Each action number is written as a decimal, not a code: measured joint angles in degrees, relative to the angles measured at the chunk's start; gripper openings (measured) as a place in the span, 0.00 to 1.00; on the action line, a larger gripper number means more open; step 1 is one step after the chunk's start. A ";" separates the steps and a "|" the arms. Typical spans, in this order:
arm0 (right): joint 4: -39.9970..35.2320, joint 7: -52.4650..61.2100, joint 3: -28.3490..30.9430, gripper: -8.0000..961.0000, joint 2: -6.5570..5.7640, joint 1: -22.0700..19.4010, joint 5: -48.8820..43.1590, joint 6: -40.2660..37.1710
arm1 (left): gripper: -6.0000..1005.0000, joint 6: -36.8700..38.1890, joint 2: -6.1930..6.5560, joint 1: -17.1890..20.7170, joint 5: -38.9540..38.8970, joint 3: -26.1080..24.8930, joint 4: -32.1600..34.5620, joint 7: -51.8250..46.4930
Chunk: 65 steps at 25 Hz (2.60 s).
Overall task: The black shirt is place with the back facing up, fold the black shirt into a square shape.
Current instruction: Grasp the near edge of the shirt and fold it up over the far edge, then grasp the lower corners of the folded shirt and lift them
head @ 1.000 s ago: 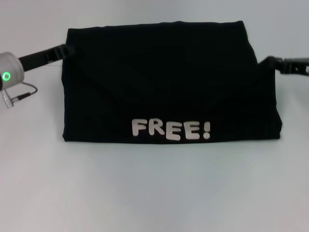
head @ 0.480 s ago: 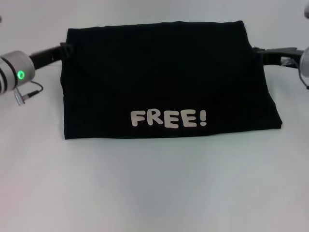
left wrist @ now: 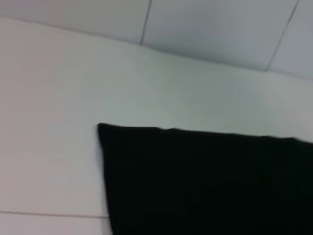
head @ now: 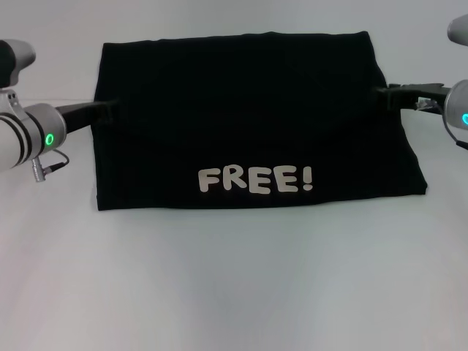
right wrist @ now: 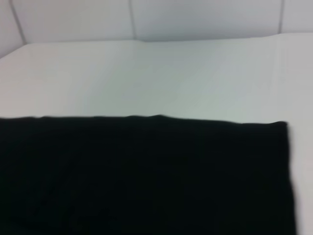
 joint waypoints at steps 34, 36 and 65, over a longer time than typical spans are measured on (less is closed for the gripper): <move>-7.20 2.78 -0.22 0.62 -4.05 -19.04 14.59 -39.68 | 0.87 36.83 -3.41 19.45 1.54 11.31 21.61 -14.57; -7.20 2.79 -0.23 0.62 -4.05 -19.03 14.57 -39.65 | 0.87 34.62 -3.69 19.24 1.56 13.27 20.94 -14.61; -7.96 2.84 -0.36 0.60 -4.09 -19.05 14.57 -40.26 | 0.52 29.70 -3.88 17.55 3.43 18.82 18.83 -15.31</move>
